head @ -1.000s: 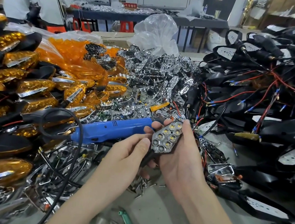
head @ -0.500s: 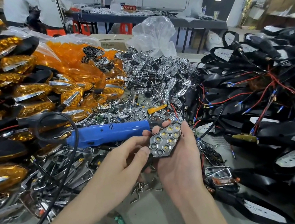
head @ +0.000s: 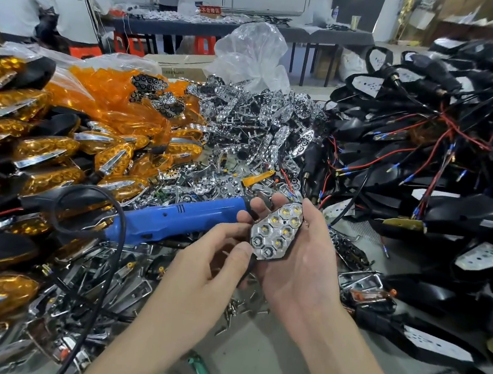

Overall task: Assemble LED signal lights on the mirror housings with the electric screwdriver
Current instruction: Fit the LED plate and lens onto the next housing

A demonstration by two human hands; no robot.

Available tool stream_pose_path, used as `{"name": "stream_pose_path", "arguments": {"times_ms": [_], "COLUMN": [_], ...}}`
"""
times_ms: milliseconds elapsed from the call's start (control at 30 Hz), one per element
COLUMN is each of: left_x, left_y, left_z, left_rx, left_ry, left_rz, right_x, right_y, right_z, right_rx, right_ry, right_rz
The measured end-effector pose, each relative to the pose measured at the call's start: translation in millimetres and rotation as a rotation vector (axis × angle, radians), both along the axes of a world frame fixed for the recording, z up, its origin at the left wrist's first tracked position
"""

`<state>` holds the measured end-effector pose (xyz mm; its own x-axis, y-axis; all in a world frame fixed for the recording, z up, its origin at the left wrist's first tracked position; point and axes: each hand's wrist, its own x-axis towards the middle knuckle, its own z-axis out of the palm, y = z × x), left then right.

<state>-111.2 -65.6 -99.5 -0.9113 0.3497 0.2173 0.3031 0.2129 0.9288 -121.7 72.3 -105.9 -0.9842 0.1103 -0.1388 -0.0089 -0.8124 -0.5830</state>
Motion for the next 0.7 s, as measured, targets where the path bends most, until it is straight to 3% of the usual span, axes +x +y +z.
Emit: {"name": "stream_pose_path", "arguments": {"times_ms": [700], "left_x": [-0.8], "left_y": [-3.2], "left_z": [-4.7], "left_rx": [-0.051], "left_ry": [0.017], "left_rz": [0.003], "right_x": [2.5], "right_y": [2.9], "right_z": [-6.8], "right_rx": [0.037], "right_ry": [0.038], "right_rz": [0.028]}}
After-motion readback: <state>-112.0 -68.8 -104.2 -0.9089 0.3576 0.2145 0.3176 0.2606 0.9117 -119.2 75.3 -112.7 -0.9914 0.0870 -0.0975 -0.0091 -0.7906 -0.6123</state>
